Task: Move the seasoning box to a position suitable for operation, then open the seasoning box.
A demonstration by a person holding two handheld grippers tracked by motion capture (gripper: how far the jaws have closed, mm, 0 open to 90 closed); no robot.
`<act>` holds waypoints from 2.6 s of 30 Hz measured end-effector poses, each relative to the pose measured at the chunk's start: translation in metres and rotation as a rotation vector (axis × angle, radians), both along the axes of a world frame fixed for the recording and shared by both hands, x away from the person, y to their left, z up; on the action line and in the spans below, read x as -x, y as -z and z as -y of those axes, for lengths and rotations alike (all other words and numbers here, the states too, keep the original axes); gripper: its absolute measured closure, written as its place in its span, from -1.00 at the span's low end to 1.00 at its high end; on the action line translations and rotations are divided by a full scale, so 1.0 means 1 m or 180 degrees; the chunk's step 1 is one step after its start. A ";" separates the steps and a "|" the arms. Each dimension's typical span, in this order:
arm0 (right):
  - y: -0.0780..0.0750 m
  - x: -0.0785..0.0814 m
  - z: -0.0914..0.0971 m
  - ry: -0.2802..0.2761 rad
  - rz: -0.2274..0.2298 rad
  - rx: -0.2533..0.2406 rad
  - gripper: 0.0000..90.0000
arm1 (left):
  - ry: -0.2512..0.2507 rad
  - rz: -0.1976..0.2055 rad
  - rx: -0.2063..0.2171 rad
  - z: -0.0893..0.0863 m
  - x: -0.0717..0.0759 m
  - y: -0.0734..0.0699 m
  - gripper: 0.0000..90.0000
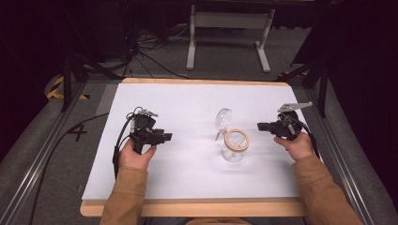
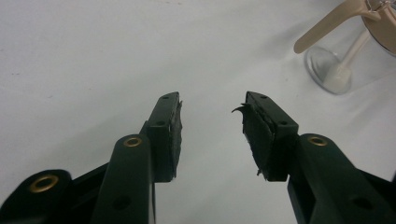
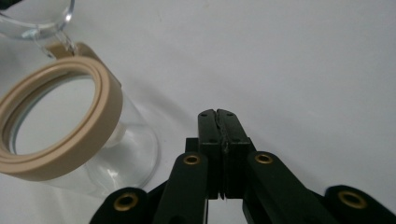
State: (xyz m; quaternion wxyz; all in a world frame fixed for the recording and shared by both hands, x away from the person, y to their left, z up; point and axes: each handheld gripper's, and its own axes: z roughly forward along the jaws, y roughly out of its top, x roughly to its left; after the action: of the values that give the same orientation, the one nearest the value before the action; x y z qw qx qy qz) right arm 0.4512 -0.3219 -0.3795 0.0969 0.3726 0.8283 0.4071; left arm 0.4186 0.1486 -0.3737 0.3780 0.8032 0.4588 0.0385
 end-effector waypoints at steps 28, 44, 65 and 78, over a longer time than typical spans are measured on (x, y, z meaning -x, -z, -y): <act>0.024 0.013 -0.041 -0.0531 -0.0271 0.0356 1.00 | 0.0009 0.0014 0.0044 0.000 -0.001 -0.003 0.27; 0.025 0.030 -0.055 -0.0790 -0.0375 0.0537 1.00 | 0.0037 0.0011 0.0064 0.001 -0.003 -0.003 0.27; 0.028 0.046 -0.080 -0.1120 -0.0373 0.0632 1.00 | 0.0045 0.0015 0.0054 0.002 -0.003 -0.003 0.27; -0.024 0.044 -0.027 -0.0582 0.0267 0.0263 1.00 | 0.0094 0.0064 0.0090 0.000 -0.001 -0.006 0.26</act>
State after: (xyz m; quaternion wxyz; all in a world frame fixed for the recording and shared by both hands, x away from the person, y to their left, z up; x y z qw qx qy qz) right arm 0.4071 -0.2952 -0.3559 0.1092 0.2738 0.8701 0.3950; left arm 0.4200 0.1489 -0.3681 0.3945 0.8040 0.4436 0.0345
